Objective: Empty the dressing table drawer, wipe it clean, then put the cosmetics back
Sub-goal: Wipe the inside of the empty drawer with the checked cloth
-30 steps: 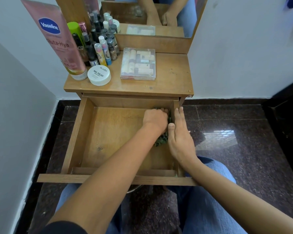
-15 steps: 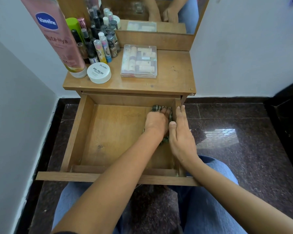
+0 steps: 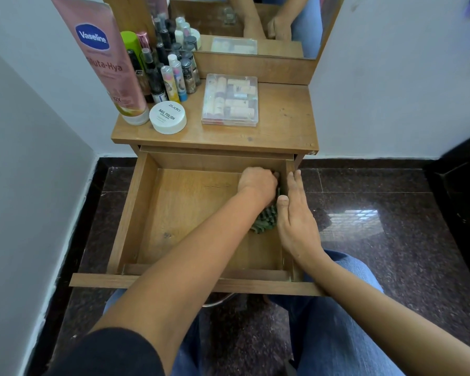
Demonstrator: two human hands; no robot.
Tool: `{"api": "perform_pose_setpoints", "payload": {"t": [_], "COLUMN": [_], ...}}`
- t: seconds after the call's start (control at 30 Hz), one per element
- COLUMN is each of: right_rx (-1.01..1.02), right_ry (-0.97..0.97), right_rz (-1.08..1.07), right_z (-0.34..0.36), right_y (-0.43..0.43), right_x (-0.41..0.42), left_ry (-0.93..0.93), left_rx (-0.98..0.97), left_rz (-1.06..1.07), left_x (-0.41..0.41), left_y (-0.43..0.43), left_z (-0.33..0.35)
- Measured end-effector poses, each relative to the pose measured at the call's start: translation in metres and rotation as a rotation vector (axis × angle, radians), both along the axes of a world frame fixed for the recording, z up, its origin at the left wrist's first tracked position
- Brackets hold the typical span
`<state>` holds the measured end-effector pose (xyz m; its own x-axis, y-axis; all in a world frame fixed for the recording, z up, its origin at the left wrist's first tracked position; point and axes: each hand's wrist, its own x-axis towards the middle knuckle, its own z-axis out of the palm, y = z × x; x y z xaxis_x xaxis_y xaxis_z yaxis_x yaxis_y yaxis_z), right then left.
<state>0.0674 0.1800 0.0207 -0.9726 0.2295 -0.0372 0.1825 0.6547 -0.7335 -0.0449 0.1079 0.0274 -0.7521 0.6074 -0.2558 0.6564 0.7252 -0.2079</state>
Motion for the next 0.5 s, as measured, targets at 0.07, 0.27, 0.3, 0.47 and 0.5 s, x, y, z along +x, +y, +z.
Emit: {"api": "perform_pose_setpoints", "payload": {"t": [0.07,0.27,0.3,0.47,0.5], "right_rx": [0.001,0.002,-0.001,-0.023,-0.024], "right_ry": [0.001,0.007,0.008,0.005,0.002], "right_rz": [-0.001,-0.016,-0.017,-0.018,-0.017], "right_z": [0.000,-0.001,-0.001,-0.002,-0.002], "right_y": [0.001,-0.002,-0.001,-0.001,-0.001], "right_x": [0.000,-0.002,-0.003,-0.003,-0.003], "left_ry": [0.010,-0.030,-0.045,-0.095,-0.089], "left_rx": [-0.011,0.082,0.121,0.176,0.179], "left_rz": [-0.017,0.040,0.051,0.068,0.077], "left_x": [0.006,0.038,0.043,0.042,0.038], "left_y": [-0.004,-0.020,-0.022,-0.026,-0.024], "left_z": [-0.003,-0.017,-0.019,-0.023,-0.023]}}
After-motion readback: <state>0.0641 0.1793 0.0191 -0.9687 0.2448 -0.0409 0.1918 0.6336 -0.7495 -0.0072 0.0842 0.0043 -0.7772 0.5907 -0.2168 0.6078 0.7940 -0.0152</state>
